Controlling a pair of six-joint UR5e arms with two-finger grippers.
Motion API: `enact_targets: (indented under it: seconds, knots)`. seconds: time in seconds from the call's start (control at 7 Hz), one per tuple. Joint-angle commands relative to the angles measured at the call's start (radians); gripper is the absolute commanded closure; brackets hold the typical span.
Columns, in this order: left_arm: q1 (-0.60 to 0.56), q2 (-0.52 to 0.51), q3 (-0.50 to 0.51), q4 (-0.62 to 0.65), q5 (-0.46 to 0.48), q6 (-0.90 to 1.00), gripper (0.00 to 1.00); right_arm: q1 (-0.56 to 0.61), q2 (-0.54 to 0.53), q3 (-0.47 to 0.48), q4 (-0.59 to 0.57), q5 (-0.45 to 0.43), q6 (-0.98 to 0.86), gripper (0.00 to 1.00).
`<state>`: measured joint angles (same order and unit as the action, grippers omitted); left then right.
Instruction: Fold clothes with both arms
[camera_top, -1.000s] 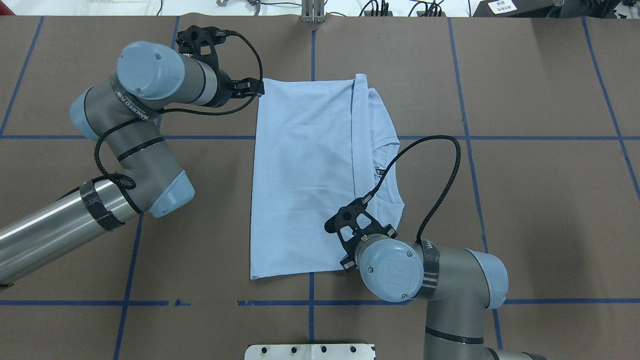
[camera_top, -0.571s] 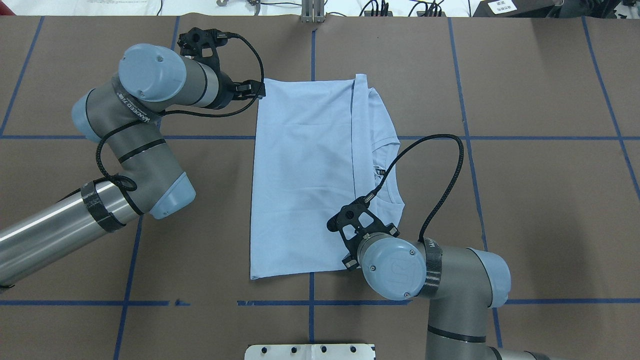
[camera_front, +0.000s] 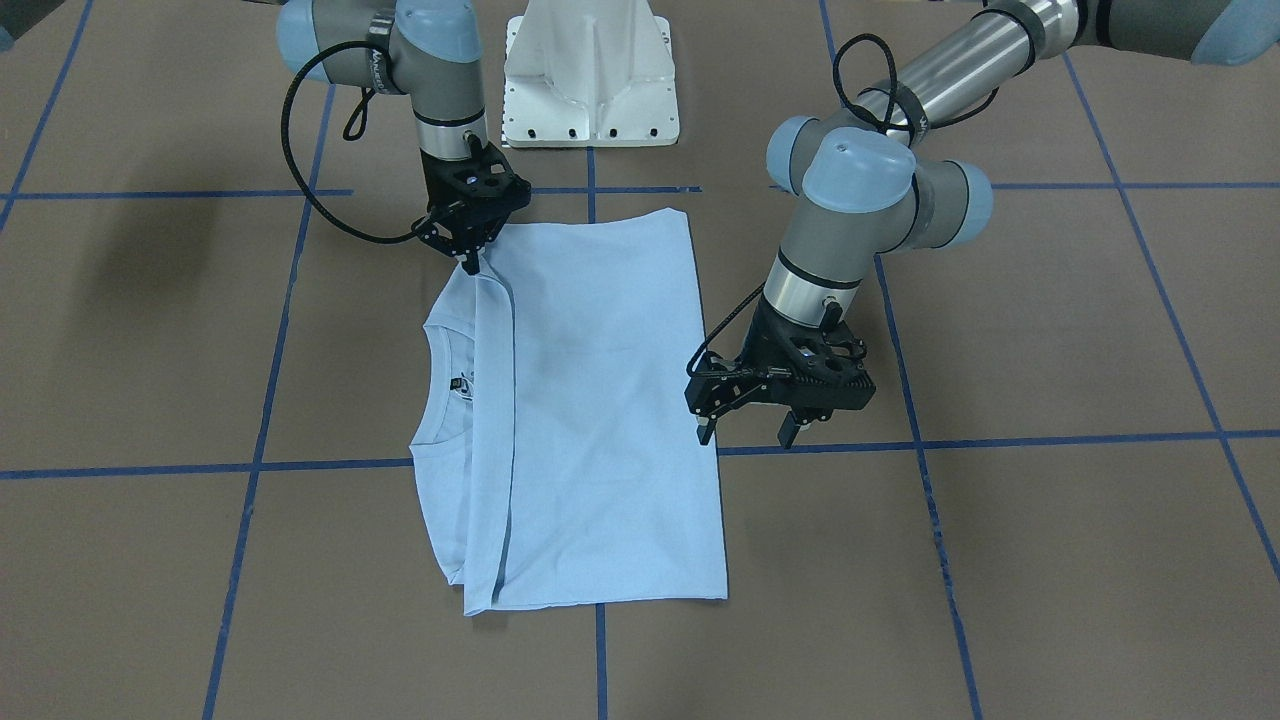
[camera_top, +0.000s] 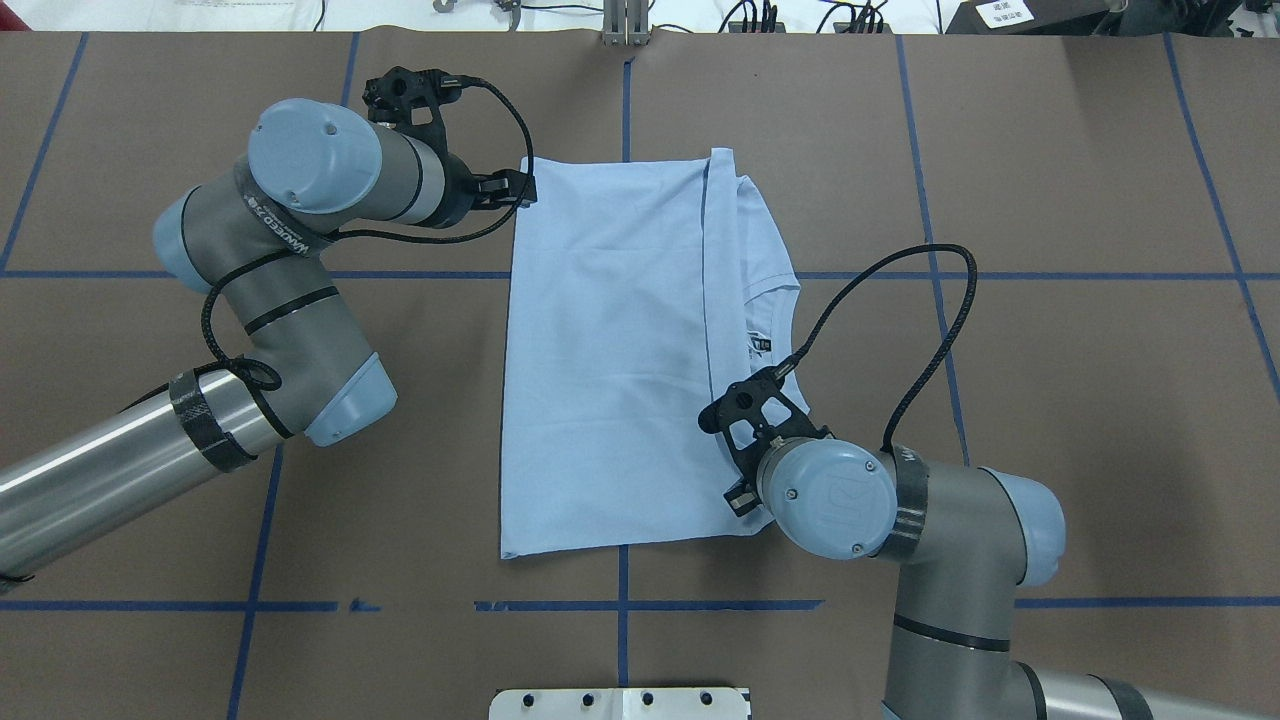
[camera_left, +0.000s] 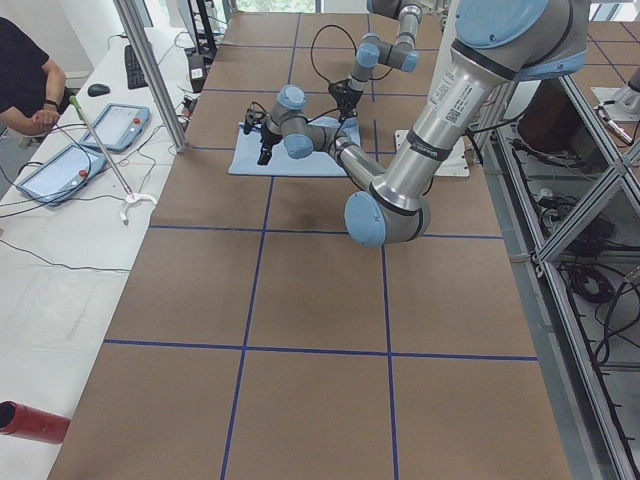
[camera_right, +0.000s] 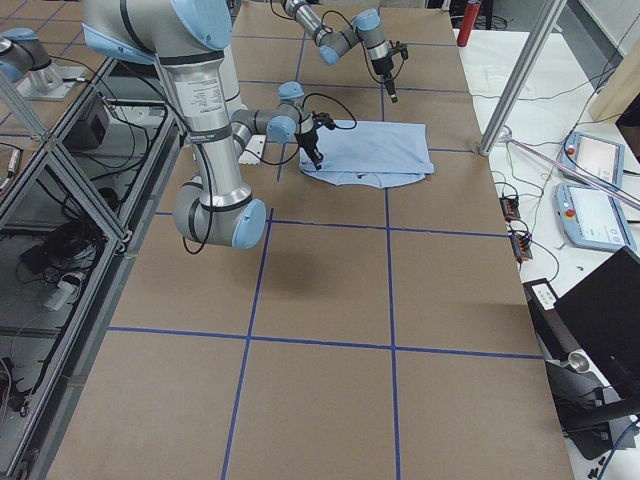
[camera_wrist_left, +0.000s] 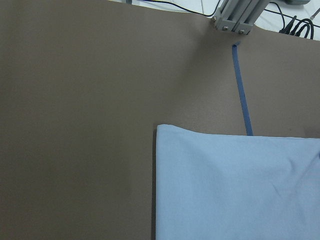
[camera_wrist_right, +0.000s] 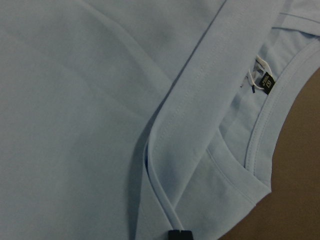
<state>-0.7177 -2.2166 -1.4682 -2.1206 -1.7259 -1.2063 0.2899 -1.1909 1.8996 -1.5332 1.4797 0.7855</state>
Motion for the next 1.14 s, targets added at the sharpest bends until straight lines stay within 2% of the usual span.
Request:
enact_targets:
  seconds: [0.0, 0.29, 0.43, 0.57, 0.71, 1.0]
  knots:
    - [0.001, 0.000, 0.014, -0.015, 0.000, -0.001, 0.00, 0.003, -0.094, 0.080, 0.001, 0.039, 0.041, 1.00]
    - [0.003, 0.000, 0.020, -0.018, 0.000, 0.001, 0.00, 0.003, -0.119, 0.101, -0.002, 0.080, 0.121, 1.00]
    - [0.003, 0.000, 0.020, -0.019, 0.000, 0.001, 0.00, 0.003, -0.116, 0.101, -0.002, 0.080, 0.124, 0.90]
    - [0.001, -0.005, 0.020, -0.018, 0.000, 0.001, 0.00, 0.024, -0.110, 0.101, -0.002, 0.082, 0.123, 0.01]
    - [0.001, -0.006, 0.019, -0.019, 0.000, 0.004, 0.00, 0.063, -0.095, 0.099, -0.001, 0.092, 0.123, 0.00]
    - [0.001, -0.006, 0.011, -0.015, -0.045, 0.010, 0.00, 0.168, -0.032, 0.099, -0.004, 0.218, 0.123, 0.00]
